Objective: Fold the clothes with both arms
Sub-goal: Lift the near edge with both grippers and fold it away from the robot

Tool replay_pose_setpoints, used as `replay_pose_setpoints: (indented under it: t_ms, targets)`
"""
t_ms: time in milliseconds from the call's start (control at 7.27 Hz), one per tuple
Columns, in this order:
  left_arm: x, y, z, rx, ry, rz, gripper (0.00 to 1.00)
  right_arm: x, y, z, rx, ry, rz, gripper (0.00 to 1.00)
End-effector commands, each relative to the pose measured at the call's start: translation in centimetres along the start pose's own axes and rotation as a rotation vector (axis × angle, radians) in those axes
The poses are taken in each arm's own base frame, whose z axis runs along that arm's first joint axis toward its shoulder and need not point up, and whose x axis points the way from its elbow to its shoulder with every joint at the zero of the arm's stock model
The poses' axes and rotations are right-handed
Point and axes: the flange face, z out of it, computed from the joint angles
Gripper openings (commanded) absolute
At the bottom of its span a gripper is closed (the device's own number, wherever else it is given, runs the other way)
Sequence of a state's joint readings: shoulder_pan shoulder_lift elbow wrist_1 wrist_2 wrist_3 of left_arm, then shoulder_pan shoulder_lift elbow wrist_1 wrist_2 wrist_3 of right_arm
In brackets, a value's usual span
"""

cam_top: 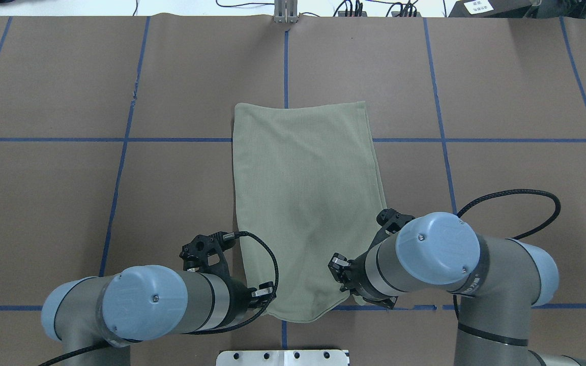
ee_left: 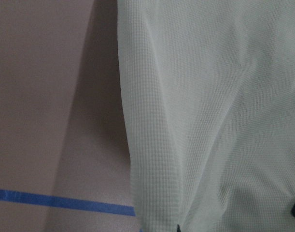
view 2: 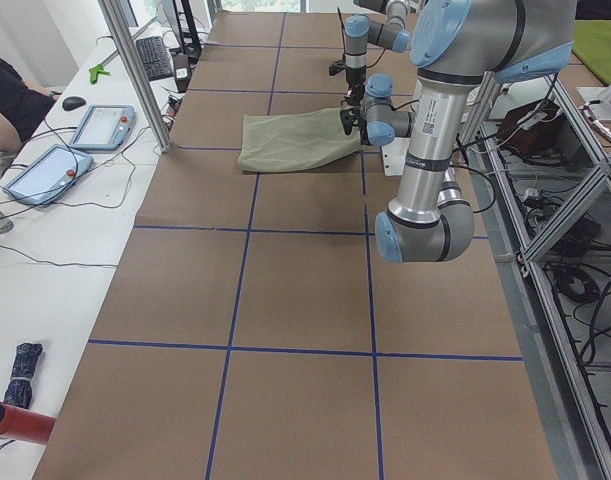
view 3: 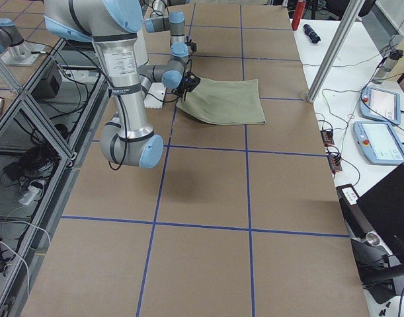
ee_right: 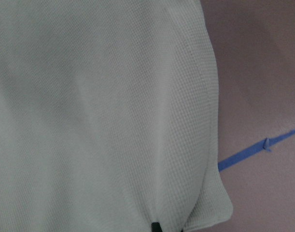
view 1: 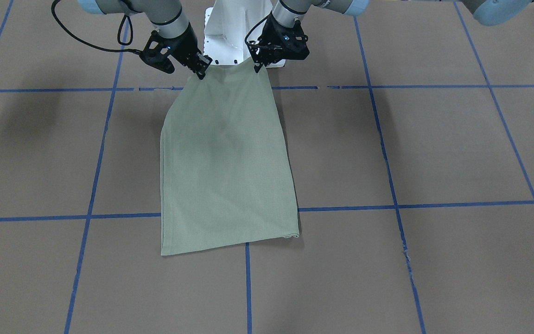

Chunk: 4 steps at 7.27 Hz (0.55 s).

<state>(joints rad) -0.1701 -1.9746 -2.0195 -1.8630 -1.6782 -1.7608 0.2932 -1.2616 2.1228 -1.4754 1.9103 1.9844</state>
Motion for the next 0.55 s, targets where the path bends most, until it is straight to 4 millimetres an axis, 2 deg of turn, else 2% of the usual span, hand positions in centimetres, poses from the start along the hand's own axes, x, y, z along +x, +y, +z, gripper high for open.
replay_pose_setpoints:
  t_ms: [0,137,275,412]
  targets:
    - [-1.2,0.3,-2.3,-0.007,-0.002,0.002,0.0,0.6,0.2,-1.4,-0.028,-0.007,-0.012,0.0]
    - [-0.6,0.3,-2.3,-0.003,-0.016,0.001,0.0,-1.6,-2.4,-1.0,0.025,-0.026,0.002,0.0]
    - [0.8,-1.4,-3.4,0.029,0.016,0.004,0.0,-3.6,-3.8,-0.7,0.05,-0.039,0.002,0.0]
    - [2.6,-3.8,-4.6,0.072,0.045,0.021,0.0,-4.9,-5.2,-1.7,0.073,-0.062,-0.026,0.0]
